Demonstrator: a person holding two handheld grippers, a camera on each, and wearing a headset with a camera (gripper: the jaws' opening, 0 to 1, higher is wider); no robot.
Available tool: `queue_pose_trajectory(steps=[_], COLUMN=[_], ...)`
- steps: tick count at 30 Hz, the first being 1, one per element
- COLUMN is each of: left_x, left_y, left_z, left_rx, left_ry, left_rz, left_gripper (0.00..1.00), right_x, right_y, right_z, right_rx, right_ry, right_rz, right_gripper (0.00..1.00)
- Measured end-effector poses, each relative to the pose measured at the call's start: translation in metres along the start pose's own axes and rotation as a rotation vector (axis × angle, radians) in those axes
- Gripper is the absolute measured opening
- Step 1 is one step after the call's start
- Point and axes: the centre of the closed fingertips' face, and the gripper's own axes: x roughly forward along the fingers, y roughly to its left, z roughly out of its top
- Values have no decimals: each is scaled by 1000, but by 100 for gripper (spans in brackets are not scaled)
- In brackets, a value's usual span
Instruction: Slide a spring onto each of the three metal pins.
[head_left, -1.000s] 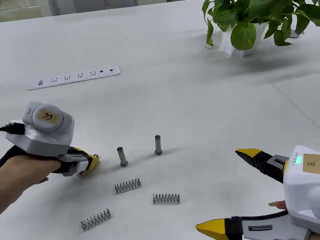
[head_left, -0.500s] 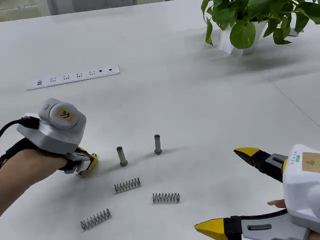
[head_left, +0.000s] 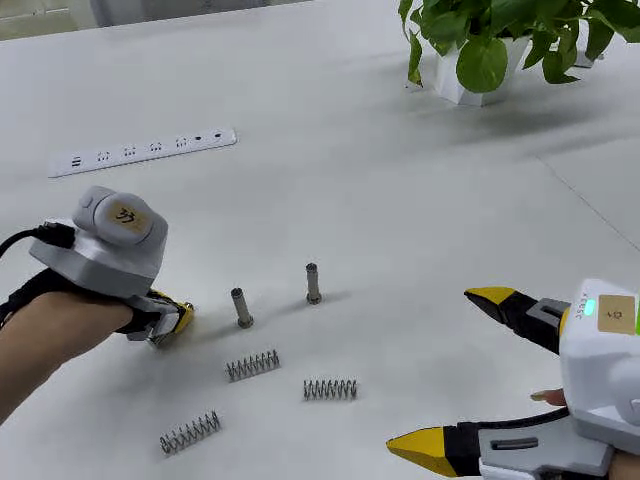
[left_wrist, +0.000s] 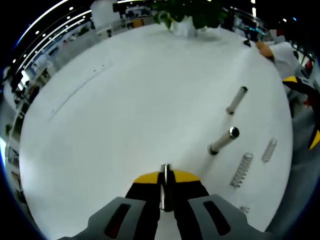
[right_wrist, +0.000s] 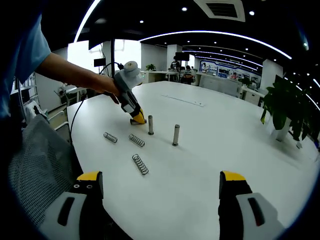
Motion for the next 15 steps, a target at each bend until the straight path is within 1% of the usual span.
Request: queue_pose_trajectory(steps=[4,15], left_x=[-2,-16], left_y=[0,1], left_z=[3,15], left_rx=[-10,-21], left_ry=[-20,-105], left_rz=[-2,5], left_gripper=[8,8], right_x=[0,1], right_y=[1,1], right_z=[0,0], right_rx=[-1,-4], right_ry=[1,1], right_rz=[1,4], right_gripper=[98,98])
